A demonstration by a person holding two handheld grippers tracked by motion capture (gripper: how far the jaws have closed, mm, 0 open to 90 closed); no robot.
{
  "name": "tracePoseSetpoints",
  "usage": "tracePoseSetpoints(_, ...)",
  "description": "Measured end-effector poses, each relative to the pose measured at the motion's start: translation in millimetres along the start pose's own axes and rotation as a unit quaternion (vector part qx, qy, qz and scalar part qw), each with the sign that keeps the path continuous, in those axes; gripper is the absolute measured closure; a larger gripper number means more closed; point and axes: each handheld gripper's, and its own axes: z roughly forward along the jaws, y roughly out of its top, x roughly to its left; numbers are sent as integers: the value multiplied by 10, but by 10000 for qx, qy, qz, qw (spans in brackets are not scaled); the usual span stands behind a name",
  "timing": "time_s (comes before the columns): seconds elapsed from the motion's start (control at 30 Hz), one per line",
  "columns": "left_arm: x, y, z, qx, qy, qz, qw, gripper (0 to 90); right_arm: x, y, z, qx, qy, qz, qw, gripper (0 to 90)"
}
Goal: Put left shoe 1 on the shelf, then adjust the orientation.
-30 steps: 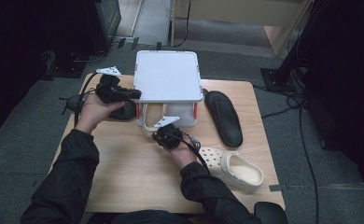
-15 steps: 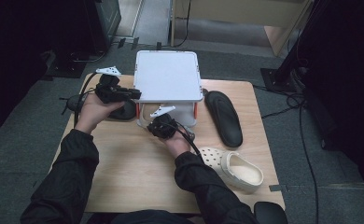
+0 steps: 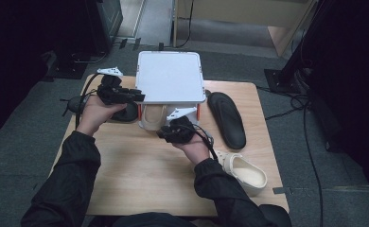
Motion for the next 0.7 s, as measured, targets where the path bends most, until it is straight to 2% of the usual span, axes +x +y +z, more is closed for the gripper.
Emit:
tracePoseSetpoints(0.17, -24, 3, 10, 39, 52, 57, 10000, 654, -57, -56, -182, 4, 35, 2, 10000, 657)
tracePoseSetpoints(0.27, -29, 3, 13, 38, 64, 60, 10000, 653, -112, -105, -359, -78, 48, 41, 10000, 644)
tracePoseSetpoints(0.3, -29, 3, 13, 38, 64, 60, 10000, 653, -112, -105, -359, -78, 48, 41, 10000, 644)
tracePoseSetpoints(0.33, -28, 1, 14, 30, 59, 52, 10000, 652, -144, -126, -460, -125, 40, 59, 9999, 635)
tracePoseSetpoints(0.57, -30, -5, 12, 15, 59, 57, 10000, 645, -257, -228, -754, -160, -109, 57, 9998, 603)
tracePoseSetpoints(0.7, -26, -27, 11, -70, 56, 35, 10000, 643, -313, -331, -879, -144, -230, 31, 9996, 595)
